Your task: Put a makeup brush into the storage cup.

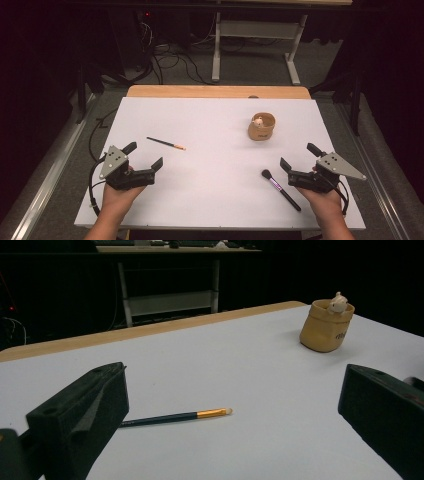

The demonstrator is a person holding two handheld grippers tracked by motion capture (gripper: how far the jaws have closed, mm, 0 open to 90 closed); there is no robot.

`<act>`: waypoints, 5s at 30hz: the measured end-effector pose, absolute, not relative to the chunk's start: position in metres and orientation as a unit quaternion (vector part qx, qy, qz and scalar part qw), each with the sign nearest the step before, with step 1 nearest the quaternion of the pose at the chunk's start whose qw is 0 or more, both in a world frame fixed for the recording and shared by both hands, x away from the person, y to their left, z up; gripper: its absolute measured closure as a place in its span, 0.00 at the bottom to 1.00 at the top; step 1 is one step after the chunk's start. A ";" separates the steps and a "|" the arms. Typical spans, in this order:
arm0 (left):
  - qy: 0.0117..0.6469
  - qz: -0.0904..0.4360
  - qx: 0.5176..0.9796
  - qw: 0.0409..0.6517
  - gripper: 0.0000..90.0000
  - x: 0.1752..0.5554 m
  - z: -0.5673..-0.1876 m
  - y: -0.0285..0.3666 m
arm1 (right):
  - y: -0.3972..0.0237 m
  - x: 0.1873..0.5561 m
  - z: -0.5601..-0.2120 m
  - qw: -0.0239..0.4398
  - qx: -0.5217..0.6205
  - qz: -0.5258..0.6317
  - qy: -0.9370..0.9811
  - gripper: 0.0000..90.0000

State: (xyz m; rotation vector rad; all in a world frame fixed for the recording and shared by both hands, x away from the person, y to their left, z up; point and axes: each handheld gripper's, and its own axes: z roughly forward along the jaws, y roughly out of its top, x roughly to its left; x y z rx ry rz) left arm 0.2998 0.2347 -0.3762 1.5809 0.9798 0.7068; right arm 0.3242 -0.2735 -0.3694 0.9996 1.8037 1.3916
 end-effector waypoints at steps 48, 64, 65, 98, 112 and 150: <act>0.417 0.295 0.660 0.551 0.01 0.299 -0.376 0.235 | -0.274 0.327 -0.372 0.319 0.378 0.530 0.689 0.01; 0.427 0.291 0.670 0.533 0.01 0.302 -0.378 0.234 | -0.274 0.327 -0.373 0.318 0.377 0.528 0.691 0.01; 0.428 0.291 0.670 0.532 0.01 0.302 -0.378 0.234 | -0.274 0.327 -0.373 0.319 0.376 0.528 0.691 0.01; 0.473 0.259 0.701 0.466 0.01 0.314 -0.389 0.233 | -0.273 0.327 -0.373 0.319 0.377 0.526 0.693 0.02; 0.487 0.235 0.724 0.429 0.01 0.320 -0.397 0.231 | -0.273 0.327 -0.374 0.317 0.380 0.523 0.694 0.02; 0.546 0.141 0.753 0.338 0.02 0.334 -0.398 0.245 | -0.275 0.328 -0.375 0.321 0.381 0.525 0.690 0.02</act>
